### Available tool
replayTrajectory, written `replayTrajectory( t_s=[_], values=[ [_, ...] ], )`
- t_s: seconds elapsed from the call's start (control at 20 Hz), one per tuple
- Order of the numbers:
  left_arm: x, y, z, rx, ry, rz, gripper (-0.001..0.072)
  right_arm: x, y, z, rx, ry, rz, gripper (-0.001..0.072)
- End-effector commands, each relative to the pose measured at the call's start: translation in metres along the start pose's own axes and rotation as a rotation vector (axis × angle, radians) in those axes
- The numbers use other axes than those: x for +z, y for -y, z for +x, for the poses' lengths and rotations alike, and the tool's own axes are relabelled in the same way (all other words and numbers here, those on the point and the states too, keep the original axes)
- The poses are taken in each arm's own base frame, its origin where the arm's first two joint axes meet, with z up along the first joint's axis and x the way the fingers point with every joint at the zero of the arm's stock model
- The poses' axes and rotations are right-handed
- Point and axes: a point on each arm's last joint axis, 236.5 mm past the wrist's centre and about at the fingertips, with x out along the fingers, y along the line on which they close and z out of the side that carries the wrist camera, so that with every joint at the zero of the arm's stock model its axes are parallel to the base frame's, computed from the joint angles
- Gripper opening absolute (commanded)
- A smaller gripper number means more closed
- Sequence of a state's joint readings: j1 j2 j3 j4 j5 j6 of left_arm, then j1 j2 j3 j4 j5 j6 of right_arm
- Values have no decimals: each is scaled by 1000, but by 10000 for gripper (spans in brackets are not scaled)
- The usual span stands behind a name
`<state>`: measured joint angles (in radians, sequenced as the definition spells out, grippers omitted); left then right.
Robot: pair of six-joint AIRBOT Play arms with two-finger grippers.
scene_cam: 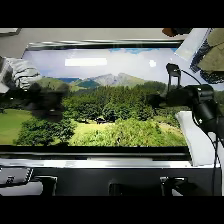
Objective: Fold the clothes and pants, and hang the long-sleeved shirts on hangers.
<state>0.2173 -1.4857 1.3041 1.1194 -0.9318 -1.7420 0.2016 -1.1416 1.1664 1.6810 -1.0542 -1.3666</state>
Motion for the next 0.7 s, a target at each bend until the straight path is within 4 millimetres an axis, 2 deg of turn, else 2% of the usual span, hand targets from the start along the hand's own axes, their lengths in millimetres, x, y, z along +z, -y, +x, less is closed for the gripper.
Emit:
replayTrajectory(
  t_s=[0.0,0.05,0.15,0.25,0.35,0.4,0.45,0.5,0.55,0.65],
  values=[
    [-104,142,4,-255,-196,149,14,-6,32,-25,-139,0,-21,93],
    [-139,168,11,-280,-246,196,14,-7,41,-35,-178,5,-37,92],
    [-205,202,26,-295,-342,259,14,-10,61,-55,-268,14,-67,84],
    [-265,218,42,-288,-429,306,15,-12,82,-75,-358,23,-88,84],
    [-311,218,56,-261,-508,348,17,-13,94,-88,-414,35,-71,84],
    [-324,217,61,-248,-532,352,52,-15,100,-90,-437,31,-31,85],
    [-326,216,62,-241,-539,336,172,-20,102,-88,-446,24,20,91],
    [-319,216,60,-242,-532,323,351,-25,104,-83,-449,16,71,96],
    [-307,216,54,-249,-517,315,456,-30,107,-78,-465,4,116,96],
    [-268,210,37,-275,-465,329,459,-46,137,-68,-514,-86,265,125]
  ],
)
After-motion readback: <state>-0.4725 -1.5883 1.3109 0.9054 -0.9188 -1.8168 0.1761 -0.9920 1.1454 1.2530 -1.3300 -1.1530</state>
